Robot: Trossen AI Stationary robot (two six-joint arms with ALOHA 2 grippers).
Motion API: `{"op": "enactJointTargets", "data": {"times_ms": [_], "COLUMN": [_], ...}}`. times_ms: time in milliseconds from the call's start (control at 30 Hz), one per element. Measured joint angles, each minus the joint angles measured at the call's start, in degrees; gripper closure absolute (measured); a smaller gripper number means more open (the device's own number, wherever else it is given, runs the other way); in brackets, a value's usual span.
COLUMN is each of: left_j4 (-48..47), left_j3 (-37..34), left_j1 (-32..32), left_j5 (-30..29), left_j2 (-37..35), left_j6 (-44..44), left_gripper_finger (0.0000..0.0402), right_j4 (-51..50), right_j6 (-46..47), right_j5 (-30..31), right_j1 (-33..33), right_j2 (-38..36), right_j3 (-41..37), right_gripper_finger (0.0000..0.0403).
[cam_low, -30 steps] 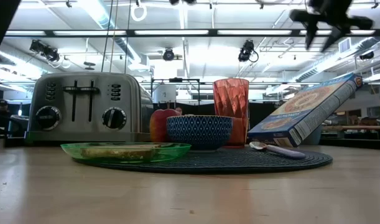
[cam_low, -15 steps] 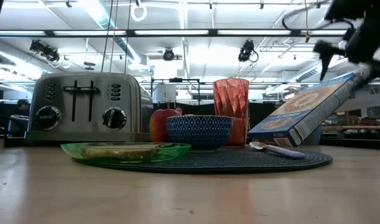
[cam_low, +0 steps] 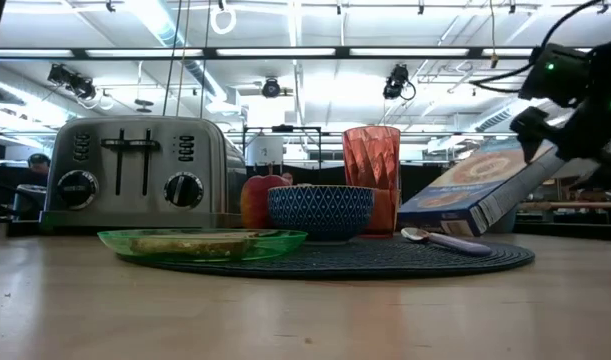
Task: Arrange a breakfast setting
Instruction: Adjust the blue cereal box
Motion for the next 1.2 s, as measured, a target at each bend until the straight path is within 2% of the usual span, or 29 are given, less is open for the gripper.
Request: {"op": "enactJointTargets", "data": {"times_ms": [67, 167, 267, 333, 567, 700, 767, 1000, 1200], "left_j4": [0.0, 0.0, 0.0, 0.0, -0.2, -0.3, -0.3, -0.4, -0.4], "left_j3": [0.0, 0.0, 0.0, 0.0, 0.0, 0.0, 0.0, 0.0, 0.0], "left_j1": [-0.1, 0.0, 0.0, 0.0, -0.3, -1.4, -2.0, -2.4, -2.4], "left_j5": [0.0, 0.0, 0.0, 0.0, 0.0, 0.0, 0.0, -0.2, -0.4], "left_j2": [0.0, 0.0, 0.0, 0.0, 0.0, 0.0, 0.0, 0.0, 0.0], "left_j6": [0.1, 0.1, 0.1, 0.1, 0.0, 0.0, -0.2, -0.4, -0.4], "left_gripper_finger": [0.023, 0.023, 0.023, 0.023, 0.023, 0.023, 0.023, 0.023, 0.023], "right_j4": [10.7, 29.6, 44.9, 49.3, 52.7, 47.5, 46.2, 51.7, 57.4], "right_j6": [-4.4, -17.5, -30.2, -33.6, -35.9, -25.0, -23.4, -26.1, -27.5], "right_j5": [1.3, 0.1, -6.1, -10.9, -18.8, -20.5, -21.1, -20.0, -26.6], "right_j1": [-1.2, -3.7, -7.1, -9.5, -13.2, -14.2, -14.3, -14.8, -16.3], "right_j2": [0.0, 0.0, 1.0, 1.9, 4.7, 6.8, 8.1, 12.2, 17.2], "right_j3": [-3.0, -6.6, -9.0, -9.6, -9.4, -9.4, -9.4, -9.4, -9.4], "right_gripper_finger": [0.003, 0.0034, 0.0042, 0.0047, 0.0072, 0.0085, 0.0086, 0.0073, 0.0068]}}
